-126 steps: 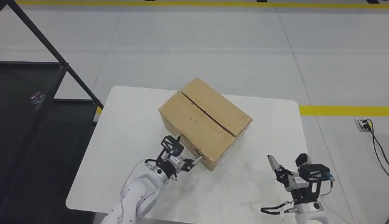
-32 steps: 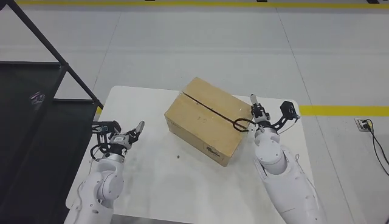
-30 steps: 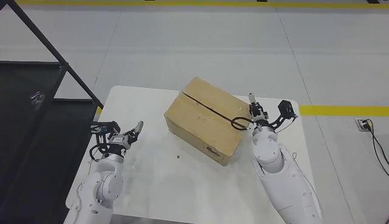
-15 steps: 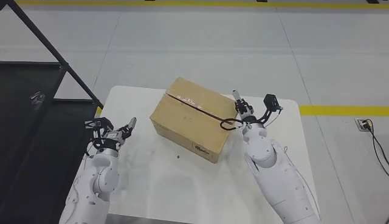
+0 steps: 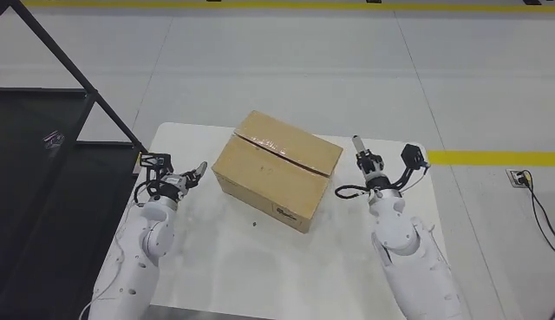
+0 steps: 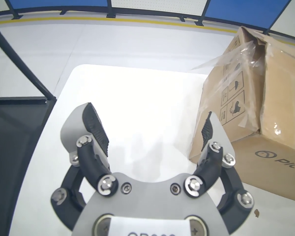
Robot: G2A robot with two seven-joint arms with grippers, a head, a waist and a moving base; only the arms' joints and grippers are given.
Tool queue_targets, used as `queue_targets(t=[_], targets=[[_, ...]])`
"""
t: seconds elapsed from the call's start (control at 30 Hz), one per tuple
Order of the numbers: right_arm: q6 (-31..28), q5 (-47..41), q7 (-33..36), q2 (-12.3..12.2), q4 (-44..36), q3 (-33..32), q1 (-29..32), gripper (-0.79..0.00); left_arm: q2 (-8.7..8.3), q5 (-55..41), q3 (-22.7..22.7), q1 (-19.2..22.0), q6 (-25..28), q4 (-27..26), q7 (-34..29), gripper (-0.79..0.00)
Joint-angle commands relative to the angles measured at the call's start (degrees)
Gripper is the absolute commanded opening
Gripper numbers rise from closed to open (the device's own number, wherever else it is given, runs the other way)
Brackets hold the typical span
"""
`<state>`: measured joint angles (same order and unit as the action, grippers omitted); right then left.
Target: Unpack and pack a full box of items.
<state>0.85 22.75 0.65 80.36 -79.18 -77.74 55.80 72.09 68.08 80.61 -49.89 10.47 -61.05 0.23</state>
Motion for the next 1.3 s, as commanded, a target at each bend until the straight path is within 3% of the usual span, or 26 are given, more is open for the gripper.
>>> queue_targets(t=[0.0,0.07,0.37,0.7,1.0,1.27], targets=[[-5.5,0.4,6.0,-0.9,-4.0,-2.4,3.5,0.000,0.07,0.6,-0.8,1.5,1.4,2.1,0.8,0.000],[-9.3,0.4,10.0,-1.7,-7.1,-5.0,6.5,0.000,0.13,1.4,-1.5,2.8,2.8,3.8,1.8,0.000],[-9.0,0.0,10.0,-1.8,-7.8,-5.9,7.4,0.000,-0.38,4.1,-2.7,4.3,11.2,6.9,4.9,0.000],[-9.4,-0.2,10.2,-1.9,-8.3,-6.0,7.7,0.000,-1.39,4.5,-1.7,1.1,16.8,2.5,5.7,0.000],[-15.9,-1.8,21.2,-3.2,-7.0,-8.8,6.9,0.000,-2.25,5.4,-1.2,-2.3,20.7,-2.3,4.1,0.000],[-15.9,-1.8,21.2,-3.2,-7.0,-8.8,6.9,0.000,-2.58,5.0,-1.5,-4.4,21.9,-5.8,3.0,0.000]])
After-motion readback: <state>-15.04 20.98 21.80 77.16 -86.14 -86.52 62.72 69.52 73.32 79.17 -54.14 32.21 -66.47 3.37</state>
